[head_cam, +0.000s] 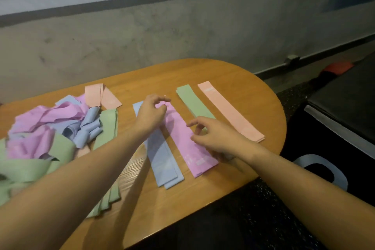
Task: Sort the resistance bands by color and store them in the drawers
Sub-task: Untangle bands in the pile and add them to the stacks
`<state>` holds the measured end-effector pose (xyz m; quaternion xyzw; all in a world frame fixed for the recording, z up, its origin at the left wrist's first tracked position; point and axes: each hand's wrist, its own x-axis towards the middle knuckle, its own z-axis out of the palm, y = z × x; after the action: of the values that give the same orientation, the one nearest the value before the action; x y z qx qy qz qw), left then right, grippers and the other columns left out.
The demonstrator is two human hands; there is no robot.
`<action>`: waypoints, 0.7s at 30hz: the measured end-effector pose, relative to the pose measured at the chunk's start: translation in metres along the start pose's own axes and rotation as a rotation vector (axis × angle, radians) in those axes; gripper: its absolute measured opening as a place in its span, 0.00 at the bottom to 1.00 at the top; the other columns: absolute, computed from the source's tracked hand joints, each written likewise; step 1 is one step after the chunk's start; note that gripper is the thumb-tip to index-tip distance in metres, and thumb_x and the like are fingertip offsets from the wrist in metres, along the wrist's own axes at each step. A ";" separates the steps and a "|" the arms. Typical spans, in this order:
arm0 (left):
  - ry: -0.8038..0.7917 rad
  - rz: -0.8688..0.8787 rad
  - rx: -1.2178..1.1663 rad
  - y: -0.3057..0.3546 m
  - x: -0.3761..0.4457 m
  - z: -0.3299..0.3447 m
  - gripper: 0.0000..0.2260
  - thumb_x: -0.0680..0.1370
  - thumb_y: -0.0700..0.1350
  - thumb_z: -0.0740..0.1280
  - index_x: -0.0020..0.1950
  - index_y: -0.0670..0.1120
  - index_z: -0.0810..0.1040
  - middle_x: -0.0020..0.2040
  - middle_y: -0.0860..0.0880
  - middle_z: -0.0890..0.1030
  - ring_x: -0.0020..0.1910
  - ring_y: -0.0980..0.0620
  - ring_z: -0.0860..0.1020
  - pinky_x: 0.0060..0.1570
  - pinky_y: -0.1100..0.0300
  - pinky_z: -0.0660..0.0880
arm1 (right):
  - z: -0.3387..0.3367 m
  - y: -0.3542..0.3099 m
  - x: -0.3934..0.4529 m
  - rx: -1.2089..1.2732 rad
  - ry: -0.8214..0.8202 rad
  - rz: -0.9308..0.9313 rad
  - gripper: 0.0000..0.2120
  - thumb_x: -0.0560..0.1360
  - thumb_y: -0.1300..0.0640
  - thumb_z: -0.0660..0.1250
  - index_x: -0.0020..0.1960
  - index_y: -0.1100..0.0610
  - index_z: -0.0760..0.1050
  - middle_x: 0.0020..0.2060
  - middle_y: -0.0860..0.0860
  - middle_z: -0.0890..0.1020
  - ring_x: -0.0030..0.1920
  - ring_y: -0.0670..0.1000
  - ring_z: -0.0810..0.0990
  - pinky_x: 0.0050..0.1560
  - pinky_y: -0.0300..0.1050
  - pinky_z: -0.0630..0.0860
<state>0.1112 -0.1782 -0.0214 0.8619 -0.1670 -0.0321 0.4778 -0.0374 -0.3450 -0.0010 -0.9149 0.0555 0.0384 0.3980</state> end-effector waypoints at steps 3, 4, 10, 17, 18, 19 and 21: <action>0.033 0.067 0.069 -0.018 -0.020 -0.033 0.14 0.77 0.35 0.62 0.51 0.53 0.80 0.53 0.52 0.78 0.54 0.53 0.75 0.53 0.59 0.69 | 0.025 -0.024 0.008 -0.017 -0.062 -0.050 0.13 0.77 0.54 0.70 0.61 0.45 0.77 0.46 0.45 0.82 0.32 0.42 0.77 0.37 0.38 0.75; 0.055 0.085 0.082 -0.023 -0.027 -0.044 0.14 0.77 0.35 0.63 0.50 0.54 0.80 0.50 0.54 0.77 0.52 0.53 0.75 0.52 0.58 0.69 | 0.033 -0.032 0.011 -0.007 -0.083 -0.068 0.13 0.77 0.54 0.70 0.60 0.45 0.77 0.45 0.45 0.82 0.33 0.44 0.79 0.40 0.41 0.77; 0.123 0.104 0.198 -0.061 -0.063 -0.117 0.12 0.78 0.38 0.64 0.55 0.52 0.80 0.56 0.56 0.78 0.57 0.57 0.74 0.58 0.58 0.71 | 0.078 -0.078 0.028 -0.061 -0.209 -0.181 0.11 0.78 0.54 0.70 0.59 0.46 0.79 0.44 0.42 0.80 0.34 0.34 0.75 0.39 0.29 0.70; 0.112 0.177 0.595 -0.101 -0.100 -0.172 0.12 0.76 0.46 0.70 0.60 0.50 0.80 0.61 0.51 0.78 0.62 0.49 0.73 0.62 0.50 0.69 | 0.129 -0.115 0.055 -0.082 -0.194 -0.143 0.12 0.77 0.52 0.68 0.60 0.47 0.79 0.43 0.41 0.79 0.39 0.40 0.76 0.43 0.38 0.73; 0.087 0.166 0.602 -0.108 -0.105 -0.176 0.13 0.77 0.49 0.69 0.60 0.51 0.80 0.62 0.52 0.77 0.62 0.49 0.73 0.61 0.49 0.70 | 0.136 -0.118 0.058 -0.089 -0.185 -0.131 0.12 0.77 0.51 0.68 0.61 0.48 0.79 0.45 0.42 0.80 0.41 0.42 0.77 0.43 0.38 0.73; 0.067 0.161 0.615 -0.114 -0.108 -0.178 0.13 0.77 0.51 0.68 0.60 0.52 0.79 0.61 0.53 0.77 0.60 0.49 0.74 0.60 0.49 0.71 | 0.143 -0.121 0.062 -0.096 -0.177 -0.117 0.13 0.77 0.50 0.68 0.62 0.48 0.78 0.46 0.44 0.80 0.44 0.45 0.78 0.45 0.40 0.73; 0.030 0.165 0.669 -0.124 -0.114 -0.182 0.13 0.76 0.58 0.65 0.56 0.54 0.80 0.59 0.55 0.77 0.59 0.50 0.75 0.59 0.49 0.71 | 0.154 -0.125 0.069 -0.101 -0.168 -0.082 0.16 0.77 0.46 0.70 0.62 0.50 0.77 0.47 0.47 0.80 0.49 0.50 0.79 0.52 0.46 0.76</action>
<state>0.0749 0.0662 -0.0384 0.9547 -0.2305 0.0757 0.1721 0.0432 -0.1526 -0.0231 -0.9288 -0.0177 0.1013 0.3560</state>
